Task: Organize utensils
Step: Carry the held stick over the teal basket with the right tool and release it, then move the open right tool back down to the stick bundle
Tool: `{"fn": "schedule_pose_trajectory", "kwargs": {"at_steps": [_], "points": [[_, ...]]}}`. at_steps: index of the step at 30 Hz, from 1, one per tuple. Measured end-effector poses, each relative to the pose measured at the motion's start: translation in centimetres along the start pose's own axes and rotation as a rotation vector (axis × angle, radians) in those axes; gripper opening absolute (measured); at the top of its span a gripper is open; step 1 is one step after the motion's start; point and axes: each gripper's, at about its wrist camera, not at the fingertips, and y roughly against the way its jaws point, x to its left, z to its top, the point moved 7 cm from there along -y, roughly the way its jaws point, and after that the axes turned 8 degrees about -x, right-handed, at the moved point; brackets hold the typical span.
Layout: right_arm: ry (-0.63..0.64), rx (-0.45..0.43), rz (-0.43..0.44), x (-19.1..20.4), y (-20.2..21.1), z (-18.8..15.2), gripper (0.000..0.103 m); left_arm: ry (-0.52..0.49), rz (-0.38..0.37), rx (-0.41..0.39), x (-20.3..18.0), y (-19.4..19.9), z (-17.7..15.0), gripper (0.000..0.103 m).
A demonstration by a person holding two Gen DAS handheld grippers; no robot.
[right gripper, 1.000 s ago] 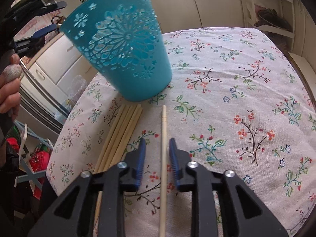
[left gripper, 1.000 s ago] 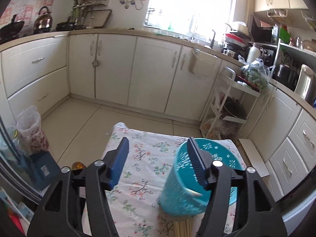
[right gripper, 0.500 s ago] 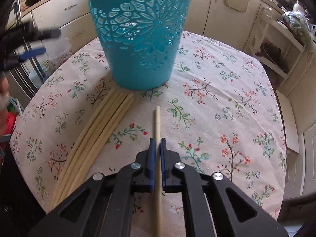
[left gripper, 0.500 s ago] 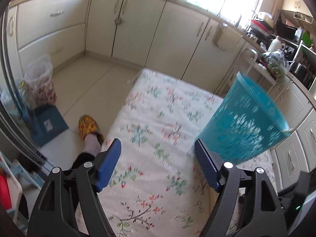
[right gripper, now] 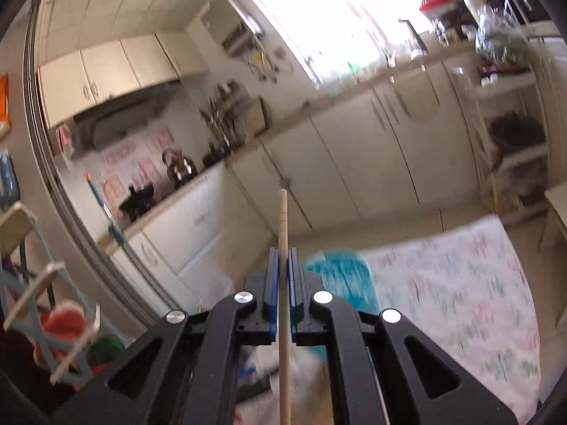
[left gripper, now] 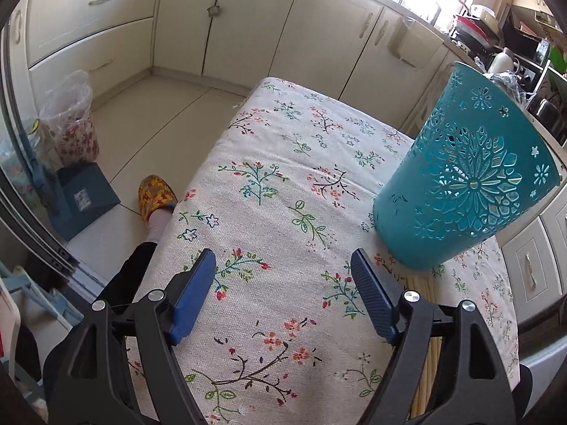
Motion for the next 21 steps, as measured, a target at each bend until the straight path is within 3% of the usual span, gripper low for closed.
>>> {"fn": "schedule_pose_trajectory", "kwargs": {"at_steps": [2, 7, 12, 21], "points": [[0.005, -0.046, -0.011, 0.1, -2.8, 1.6, 0.006, -0.006, -0.004, -0.017, -0.2, 0.2, 0.1, 0.075], [-0.009, -0.023, -0.104, -1.9, -10.0, 1.8, 0.006, -0.028, -0.011, -0.049, -0.5, 0.7, 0.2, 0.075], [-0.011, 0.063, -0.177, -3.2, -11.5, -0.4, 0.006, 0.001, -0.025, -0.039, -0.2, 0.5, 0.2, 0.075], [0.077, 0.201, -0.186, -2.5, -13.1, -3.9, 0.008, 0.050, -0.034, -0.027, 0.6, 0.2, 0.0, 0.075]]}}
